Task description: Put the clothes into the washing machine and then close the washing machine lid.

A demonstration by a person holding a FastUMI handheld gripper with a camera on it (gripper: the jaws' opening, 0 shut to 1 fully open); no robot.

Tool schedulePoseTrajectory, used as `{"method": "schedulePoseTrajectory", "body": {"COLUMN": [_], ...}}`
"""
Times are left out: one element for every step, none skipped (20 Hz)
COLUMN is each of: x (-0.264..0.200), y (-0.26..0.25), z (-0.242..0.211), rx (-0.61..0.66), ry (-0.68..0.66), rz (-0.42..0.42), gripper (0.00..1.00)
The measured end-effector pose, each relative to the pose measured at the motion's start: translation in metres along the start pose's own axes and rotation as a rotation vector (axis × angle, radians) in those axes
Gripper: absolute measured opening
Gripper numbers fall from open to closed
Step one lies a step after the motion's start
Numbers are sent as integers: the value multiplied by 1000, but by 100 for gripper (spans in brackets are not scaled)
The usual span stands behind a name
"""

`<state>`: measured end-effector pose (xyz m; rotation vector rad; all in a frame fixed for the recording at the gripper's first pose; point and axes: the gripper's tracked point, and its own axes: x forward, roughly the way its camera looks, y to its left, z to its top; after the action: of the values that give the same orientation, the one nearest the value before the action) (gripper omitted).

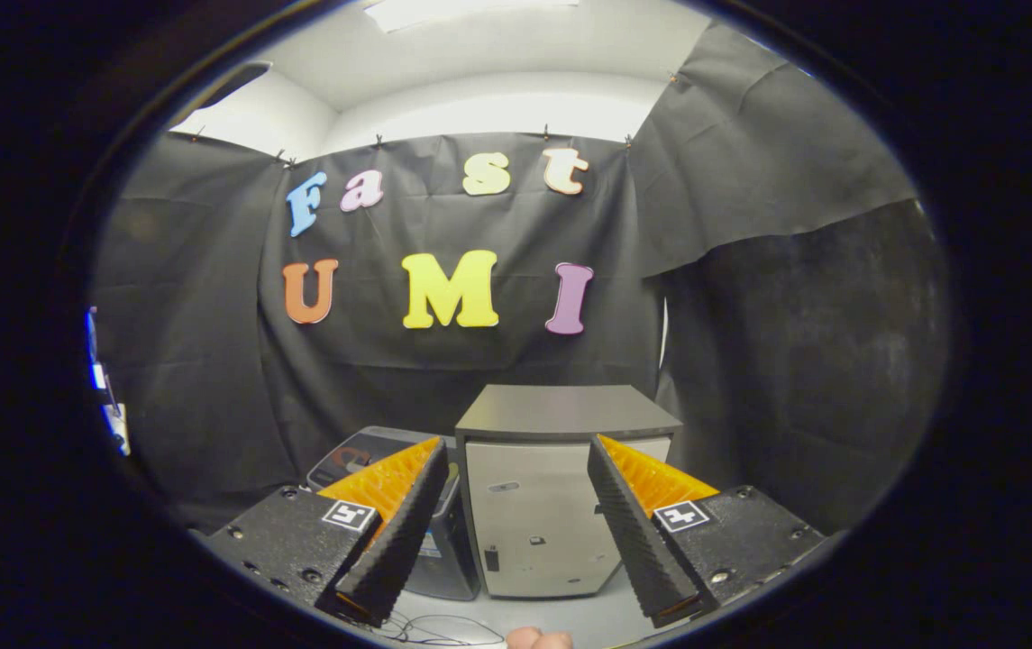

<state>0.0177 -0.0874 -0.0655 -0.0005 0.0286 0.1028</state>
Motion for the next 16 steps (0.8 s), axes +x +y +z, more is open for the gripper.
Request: {"method": "schedulePoseTrajectory", "body": {"x": [0,1,1,2,1,2,3,3,3,5,4,4,4,3,3,3], "y": [0,0,0,0,0,0,1,1,1,1,2,3,3,3,4,4], "z": [1,1,1,1,1,2,2,2,2,2,1,0,-1,-1,-1,-2], "rx": [0,2,2,1,1,1,1,0,1,2,3,4,7,10,12,14], "ry": [0,0,-1,1,0,-1,-2,-4,-7,-6,-3,2,6,8,9,11], "rz": [-2,-1,-2,-4,-4,-4,-2,-2,-1,1,4,4,3,3,1,1], "gripper": [97,97,97,97,97,97,97,97,97,97,97,97,97,97,97,97]}}
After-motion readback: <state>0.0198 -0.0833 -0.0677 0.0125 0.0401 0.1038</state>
